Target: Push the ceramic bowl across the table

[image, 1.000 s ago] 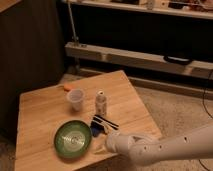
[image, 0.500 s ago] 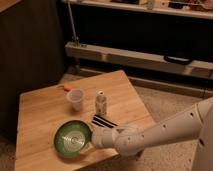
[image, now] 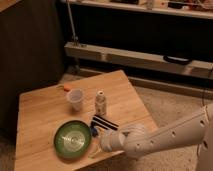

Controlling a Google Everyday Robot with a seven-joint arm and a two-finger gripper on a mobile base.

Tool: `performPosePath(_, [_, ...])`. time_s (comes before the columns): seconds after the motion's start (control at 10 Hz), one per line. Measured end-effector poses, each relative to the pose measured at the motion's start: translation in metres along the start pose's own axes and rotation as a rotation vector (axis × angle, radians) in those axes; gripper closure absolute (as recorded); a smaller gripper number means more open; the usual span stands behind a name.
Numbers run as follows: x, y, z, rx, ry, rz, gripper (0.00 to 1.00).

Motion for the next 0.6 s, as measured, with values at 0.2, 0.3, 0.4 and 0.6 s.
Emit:
performPosePath(0.2, [-0.004,0.0,0.007,-0.015,-0.002,-0.005,0.2])
performPosePath(0.3, [-0.014,0.001,0.019,-0.031,-0.004,-0.016,0.2])
performPosePath(0.4, [-0.019,0.003,0.028,-0.043,-0.004,-0.019,0.2])
performPosePath(0.6, [-0.022,0.008,0.035,-0.057,-0.005,-0.024,0.2])
